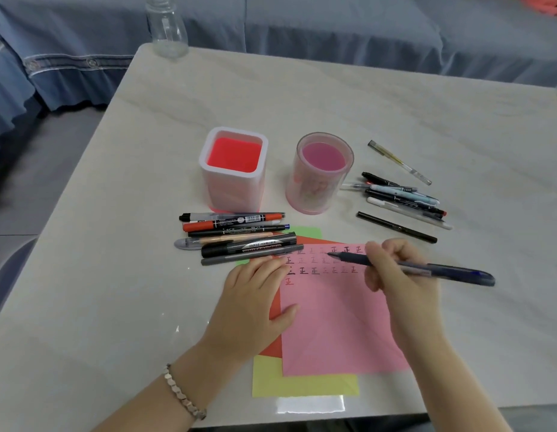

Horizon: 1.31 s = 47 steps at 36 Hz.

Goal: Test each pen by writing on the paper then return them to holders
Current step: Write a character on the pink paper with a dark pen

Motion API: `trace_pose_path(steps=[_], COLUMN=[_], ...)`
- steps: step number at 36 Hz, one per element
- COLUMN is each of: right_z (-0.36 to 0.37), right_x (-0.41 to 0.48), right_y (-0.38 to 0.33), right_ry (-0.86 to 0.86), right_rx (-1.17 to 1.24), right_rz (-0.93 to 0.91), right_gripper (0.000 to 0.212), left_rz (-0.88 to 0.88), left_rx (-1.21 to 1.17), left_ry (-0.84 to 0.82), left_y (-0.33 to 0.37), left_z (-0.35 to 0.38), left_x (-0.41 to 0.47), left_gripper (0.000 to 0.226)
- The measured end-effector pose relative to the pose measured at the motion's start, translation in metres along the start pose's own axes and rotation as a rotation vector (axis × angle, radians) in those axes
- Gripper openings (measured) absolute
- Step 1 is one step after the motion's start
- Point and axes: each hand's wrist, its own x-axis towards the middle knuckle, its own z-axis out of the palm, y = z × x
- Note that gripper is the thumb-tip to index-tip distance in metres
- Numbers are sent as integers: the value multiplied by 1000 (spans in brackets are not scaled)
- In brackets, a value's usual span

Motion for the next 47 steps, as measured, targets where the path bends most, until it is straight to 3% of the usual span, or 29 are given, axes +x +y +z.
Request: trace_pose_path(steps=[3,8,11,17,26,47], right_z=[7,21,29,43,51,53], right_x=[2,5,6,8,4,4], right_y=[8,20,28,51,70,77], right_ry=[-37,-89,-13,141,214,168], right_rx=[59,-30,-134,-264,-366,-419], right_rz=[39,19,-53,-110,-213,-268], right_gripper=[5,23,21,45,31,31], left_rz=[0,-14,-22,-18,-22,-35], left_rx=[-4,-30,-46,-54,-55,-72], left_ry=[12,12,4,26,30,21], left_y=[-1,-1,-1,0,0,4], left_z=[1,1,1,1,0,-3], left_x=[0,1,1,1,2,1], left_gripper=[53,53,53,53,55,55])
